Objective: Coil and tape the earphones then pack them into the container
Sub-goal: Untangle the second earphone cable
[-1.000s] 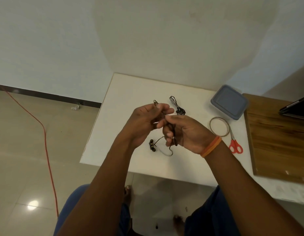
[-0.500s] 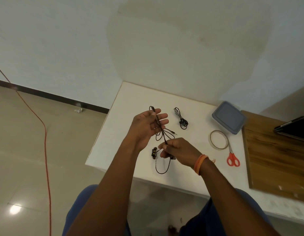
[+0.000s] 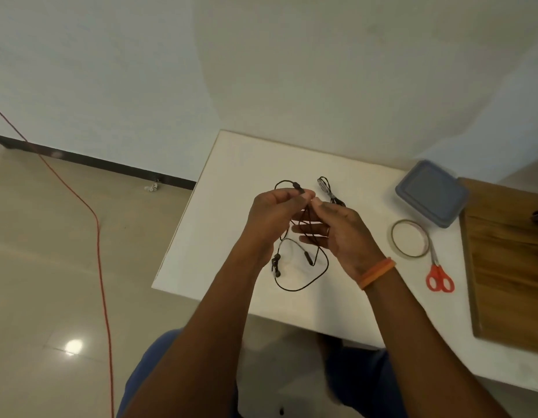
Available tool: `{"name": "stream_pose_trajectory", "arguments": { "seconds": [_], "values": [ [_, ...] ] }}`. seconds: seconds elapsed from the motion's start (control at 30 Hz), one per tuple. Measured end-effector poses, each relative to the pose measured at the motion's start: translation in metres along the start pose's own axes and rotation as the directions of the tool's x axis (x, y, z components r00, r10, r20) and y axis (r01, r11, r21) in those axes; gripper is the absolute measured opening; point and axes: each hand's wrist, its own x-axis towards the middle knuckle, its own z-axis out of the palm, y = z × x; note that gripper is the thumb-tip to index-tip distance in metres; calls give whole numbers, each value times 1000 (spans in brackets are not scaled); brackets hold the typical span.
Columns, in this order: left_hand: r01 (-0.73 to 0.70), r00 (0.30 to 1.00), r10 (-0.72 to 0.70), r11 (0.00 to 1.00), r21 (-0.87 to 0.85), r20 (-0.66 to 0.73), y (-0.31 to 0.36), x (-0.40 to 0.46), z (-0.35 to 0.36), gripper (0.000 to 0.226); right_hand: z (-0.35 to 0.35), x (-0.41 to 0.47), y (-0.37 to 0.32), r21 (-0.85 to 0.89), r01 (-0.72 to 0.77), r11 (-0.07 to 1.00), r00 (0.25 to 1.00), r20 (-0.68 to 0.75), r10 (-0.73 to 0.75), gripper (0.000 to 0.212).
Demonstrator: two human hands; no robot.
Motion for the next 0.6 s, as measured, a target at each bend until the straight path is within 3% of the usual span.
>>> {"name": "stream_pose_trajectory", "arguments": {
  "seconds": [0.17, 0.27, 0.33, 0.4, 0.5, 0.6],
  "values": [
    [21, 1000, -21, 998, 55, -3, -1, 5, 0, 21, 2, 5, 3, -2, 81, 997, 997, -4, -81, 28],
    [44, 998, -41, 997, -55, 55, -4, 5, -4, 22, 2, 5, 1, -121, 124, 985, 992, 24, -122, 22],
    [17, 999, -13, 988, -154, 29, -6, 6, -8, 22, 3, 5, 1, -289, 150, 945, 988, 87, -130, 19],
    [-11, 1000, 7, 963, -271, -15, -8, 8, -14, 22, 3, 6, 2, -484, 151, 862, 983, 169, -78, 18],
    [-8, 1000, 4, 893, -450, -10, -7, 9, -19, 23, 4, 7, 8, -601, 121, 790, 960, 272, 60, 16],
    [7, 1000, -10, 960, -280, -10, -6, 8, -21, 25, 8, 8, 11, -572, 50, 819, 962, 249, 114, 31]
  ]
}}
